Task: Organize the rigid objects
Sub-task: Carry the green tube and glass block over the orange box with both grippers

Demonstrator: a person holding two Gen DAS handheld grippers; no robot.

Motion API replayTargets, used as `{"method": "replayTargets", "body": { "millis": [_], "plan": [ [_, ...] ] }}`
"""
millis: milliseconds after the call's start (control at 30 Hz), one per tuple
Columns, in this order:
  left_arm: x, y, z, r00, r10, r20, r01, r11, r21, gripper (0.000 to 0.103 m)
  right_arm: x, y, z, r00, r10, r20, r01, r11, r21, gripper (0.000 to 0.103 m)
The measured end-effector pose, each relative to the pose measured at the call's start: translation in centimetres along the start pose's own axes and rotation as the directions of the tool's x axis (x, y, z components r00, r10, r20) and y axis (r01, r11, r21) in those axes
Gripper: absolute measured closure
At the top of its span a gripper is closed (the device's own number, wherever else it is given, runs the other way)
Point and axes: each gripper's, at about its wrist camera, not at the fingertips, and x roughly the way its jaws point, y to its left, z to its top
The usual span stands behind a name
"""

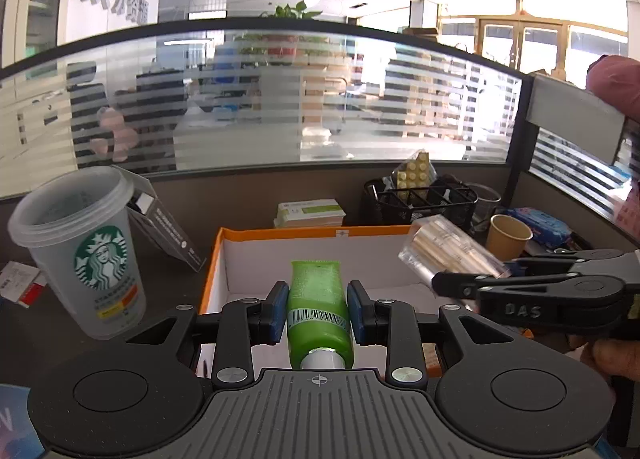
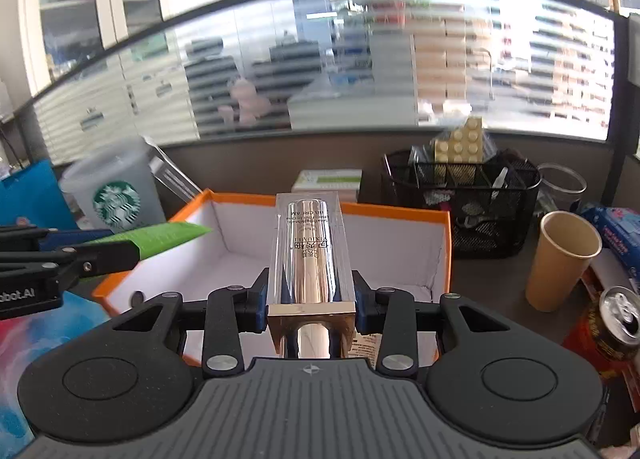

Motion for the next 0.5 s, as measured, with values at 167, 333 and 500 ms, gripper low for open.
{"method": "replayTargets", "body": {
  "millis": [167, 333, 500],
  "plan": [
    [2.7, -0.1, 0.0, 0.999, 0.000, -0.039, -0.001, 1.000, -0.013, 0.074, 2.8, -0.5, 0.3, 0.998, 0.004, -0.063, -0.003, 1.000, 0.023, 0.068],
    [5.4, -0.1, -0.5, 0.997, -0.002, -0.075, -0.001, 0.999, -0.035, 0.074, 4.4, -0.3, 0.1, 0.995, -0.010, -0.100, 0.011, 1.000, 0.010, 0.068],
    [7.0, 0.0, -1.0, 0.994, -0.010, -0.105, 0.005, 0.999, -0.049, 0.074, 5.8, 0.4, -0.3, 0.989, -0.016, -0.148, 0.013, 1.000, -0.022, 0.068]
  ]
}}
